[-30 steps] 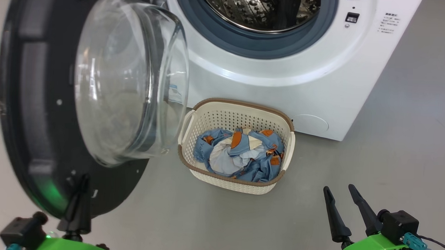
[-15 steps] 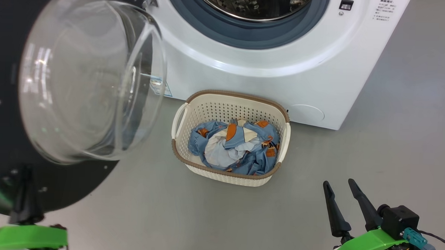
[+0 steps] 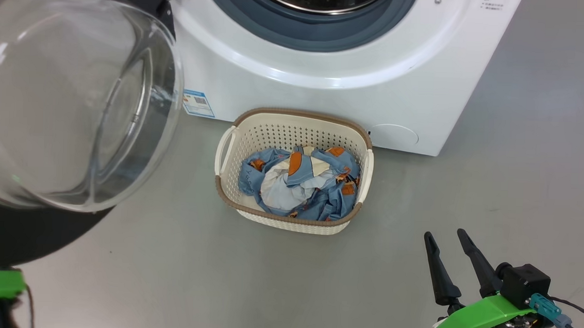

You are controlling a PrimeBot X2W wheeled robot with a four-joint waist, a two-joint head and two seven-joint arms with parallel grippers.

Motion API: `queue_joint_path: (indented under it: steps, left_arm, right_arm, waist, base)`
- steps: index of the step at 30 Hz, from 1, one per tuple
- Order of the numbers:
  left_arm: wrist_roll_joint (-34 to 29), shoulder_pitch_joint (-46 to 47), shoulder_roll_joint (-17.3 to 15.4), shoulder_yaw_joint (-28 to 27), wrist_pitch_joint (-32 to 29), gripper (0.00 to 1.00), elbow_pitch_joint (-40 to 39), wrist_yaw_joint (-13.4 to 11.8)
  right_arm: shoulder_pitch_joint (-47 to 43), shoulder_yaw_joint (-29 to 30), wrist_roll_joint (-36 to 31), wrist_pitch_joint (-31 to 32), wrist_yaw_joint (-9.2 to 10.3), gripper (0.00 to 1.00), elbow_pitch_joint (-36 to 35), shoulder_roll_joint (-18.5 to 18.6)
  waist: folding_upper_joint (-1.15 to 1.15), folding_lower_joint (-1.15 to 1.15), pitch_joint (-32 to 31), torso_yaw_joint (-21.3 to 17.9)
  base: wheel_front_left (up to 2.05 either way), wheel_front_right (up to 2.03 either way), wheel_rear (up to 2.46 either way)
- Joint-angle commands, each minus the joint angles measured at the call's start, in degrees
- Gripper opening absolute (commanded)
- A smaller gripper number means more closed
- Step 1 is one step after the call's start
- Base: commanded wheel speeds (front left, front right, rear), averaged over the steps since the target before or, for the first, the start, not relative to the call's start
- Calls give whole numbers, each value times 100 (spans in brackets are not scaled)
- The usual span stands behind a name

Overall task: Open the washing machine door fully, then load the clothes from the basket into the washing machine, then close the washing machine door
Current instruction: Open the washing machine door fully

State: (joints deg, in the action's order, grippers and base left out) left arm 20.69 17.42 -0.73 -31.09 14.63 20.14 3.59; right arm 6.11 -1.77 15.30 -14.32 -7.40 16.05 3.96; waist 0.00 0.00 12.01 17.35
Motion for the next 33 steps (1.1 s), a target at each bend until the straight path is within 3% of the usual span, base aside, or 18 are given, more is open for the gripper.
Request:
queue_joint_path:
  steps: [1, 15, 26, 33]
  left_arm:
    - [-77, 267, -348, -315, 37, 0, -34, 24]
    - [-474, 1029, -877, -1125, 37, 0, 887, 292]
    - [-786, 1253, -1036, -1364, 37, 0, 1215, 364]
    - [-883, 1227, -962, -1459, 37, 0, 1122, 383]
  right_arm:
    - [177, -184, 64, -68, -9, 100, -105, 28]
    - [243, -213, 121, -68, -9, 100, -4, 69]
    - [255, -271, 157, -68, -9, 100, 59, 90]
    - [241, -235, 175, -68, -9, 100, 50, 88]
  waist:
    - [0, 0, 43, -34]
    - [0, 0, 97, -209]
    - [0, 0, 35, -253]
    - [0, 0, 9, -269]
  base:
    - [0, 0, 0]
    - [0, 0, 0]
    - [0, 0, 0]
    - [0, 0, 0]
